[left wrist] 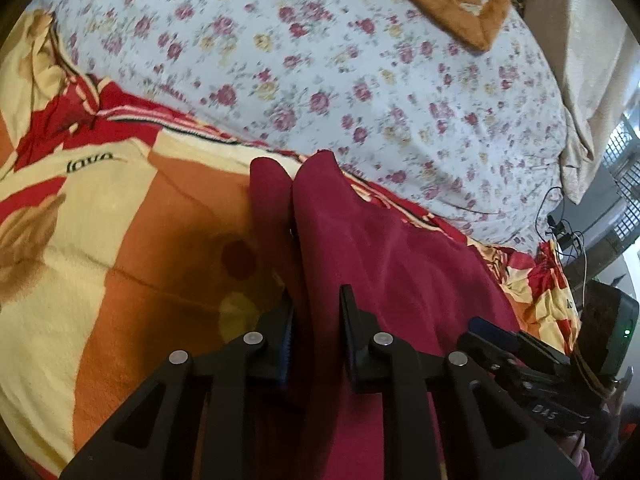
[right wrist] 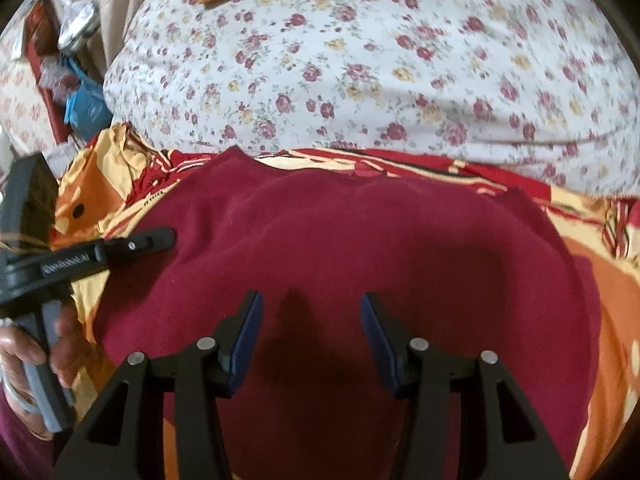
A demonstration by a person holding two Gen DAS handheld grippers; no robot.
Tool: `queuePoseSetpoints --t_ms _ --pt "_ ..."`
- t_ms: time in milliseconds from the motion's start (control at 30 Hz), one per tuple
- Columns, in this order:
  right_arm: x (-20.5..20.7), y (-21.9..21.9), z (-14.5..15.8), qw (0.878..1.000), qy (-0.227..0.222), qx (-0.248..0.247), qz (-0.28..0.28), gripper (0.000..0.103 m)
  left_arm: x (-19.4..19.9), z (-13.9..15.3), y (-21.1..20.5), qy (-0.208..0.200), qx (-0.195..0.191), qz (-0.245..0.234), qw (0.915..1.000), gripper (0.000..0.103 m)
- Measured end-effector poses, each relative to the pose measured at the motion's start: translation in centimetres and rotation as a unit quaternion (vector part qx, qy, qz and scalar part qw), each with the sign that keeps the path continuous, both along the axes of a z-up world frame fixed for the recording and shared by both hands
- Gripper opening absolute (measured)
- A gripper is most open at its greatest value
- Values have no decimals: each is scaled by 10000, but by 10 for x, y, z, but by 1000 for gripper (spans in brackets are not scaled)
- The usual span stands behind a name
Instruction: Fold small clothes
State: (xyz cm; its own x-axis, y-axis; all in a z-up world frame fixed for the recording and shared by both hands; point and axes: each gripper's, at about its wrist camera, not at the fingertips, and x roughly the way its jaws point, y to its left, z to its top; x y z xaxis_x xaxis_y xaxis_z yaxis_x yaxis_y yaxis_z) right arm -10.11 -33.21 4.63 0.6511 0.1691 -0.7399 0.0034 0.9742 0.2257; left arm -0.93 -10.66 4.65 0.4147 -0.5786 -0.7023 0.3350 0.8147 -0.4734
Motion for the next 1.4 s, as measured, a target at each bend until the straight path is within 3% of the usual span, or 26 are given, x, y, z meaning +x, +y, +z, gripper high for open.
queuePoseSetpoints --t_ms 500,767,933,1033,1067,1167,1300,1400 --pt "6 1 -13 9995 224 205 -1 48 5 -18 2 347 209 95 9991 10" --pt "8 -2 -8 9995 223 226 -34 48 13 -29 10 768 124 267 9966 30" --pt "15 -6 -4 9998 166 80 -38 48 11 -30 5 739 190 204 9969 37" --pt "23 -10 -6 9998 164 -63 -71 47 8 -28 0 604 336 99 9976 35" --pt "26 -13 -8 9998 165 -79 -121 46 8 -27 0 598 281 70 9978 26" --pt "31 -26 -10 9995 156 1 -279 43 5 -22 1 535 156 5 9984 11" --pt "39 -43 -22 9983 258 261 -444 35 0 -11 0 538 -121 -74 9984 9" --pt "38 -44 -26 9986 208 273 -413 35 -8 6 0 542 -452 -78 9975 9"
